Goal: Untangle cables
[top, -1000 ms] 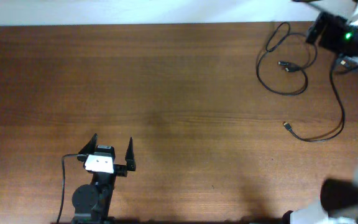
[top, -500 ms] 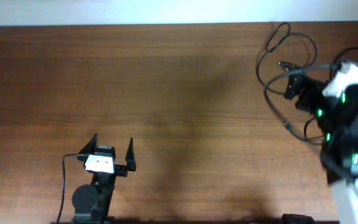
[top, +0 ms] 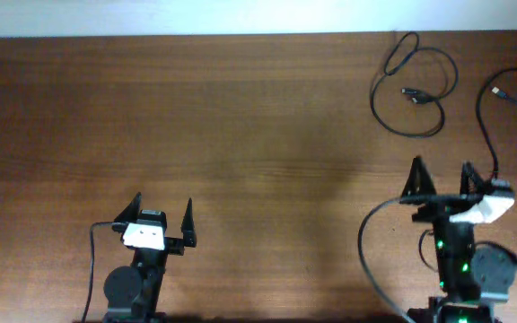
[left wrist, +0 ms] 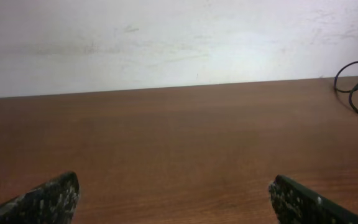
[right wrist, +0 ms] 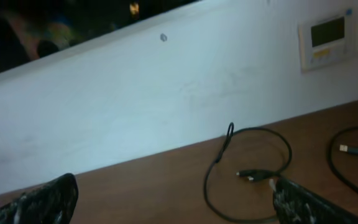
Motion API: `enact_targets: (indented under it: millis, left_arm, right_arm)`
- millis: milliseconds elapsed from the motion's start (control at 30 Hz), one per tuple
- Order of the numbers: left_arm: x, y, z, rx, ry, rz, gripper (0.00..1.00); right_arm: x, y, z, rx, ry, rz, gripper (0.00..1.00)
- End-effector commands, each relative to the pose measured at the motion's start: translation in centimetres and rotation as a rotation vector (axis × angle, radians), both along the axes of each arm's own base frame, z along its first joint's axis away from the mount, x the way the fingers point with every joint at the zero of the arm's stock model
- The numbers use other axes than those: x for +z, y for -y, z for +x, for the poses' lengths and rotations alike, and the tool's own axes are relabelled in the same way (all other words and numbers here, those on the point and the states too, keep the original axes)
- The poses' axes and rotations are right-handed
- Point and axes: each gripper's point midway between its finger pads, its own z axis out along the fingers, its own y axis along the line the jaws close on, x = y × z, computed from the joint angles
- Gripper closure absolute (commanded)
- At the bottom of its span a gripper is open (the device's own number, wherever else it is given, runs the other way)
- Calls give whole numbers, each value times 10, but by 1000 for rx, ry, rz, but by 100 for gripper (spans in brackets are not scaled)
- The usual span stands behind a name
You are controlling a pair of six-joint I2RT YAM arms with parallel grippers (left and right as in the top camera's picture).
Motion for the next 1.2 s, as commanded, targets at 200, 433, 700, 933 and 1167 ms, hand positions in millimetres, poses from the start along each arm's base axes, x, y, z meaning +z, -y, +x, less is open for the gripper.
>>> enact_targets:
  millis: [200,433,700,933,1167]
  left_arm:
    - [0,1,-1,-9,2,11,1]
    - [0,1,-1,-9,2,11,1]
    - [0,1,-1,-9,2,11,1]
    - [0,1,-1,-9,2,11,1]
    - [0,1,-1,-9,2,11,1]
  right_arm:
    - [-33,-11,-24,35,111,1,1]
    - [-49,-13,-23,35,62,8,1]
    - [-101,-11,-22,8,-153,15,1]
    - [-101,-11,-22,-1,-152,-30,1]
    - [-99,-1,-22,-57,-144,5,1]
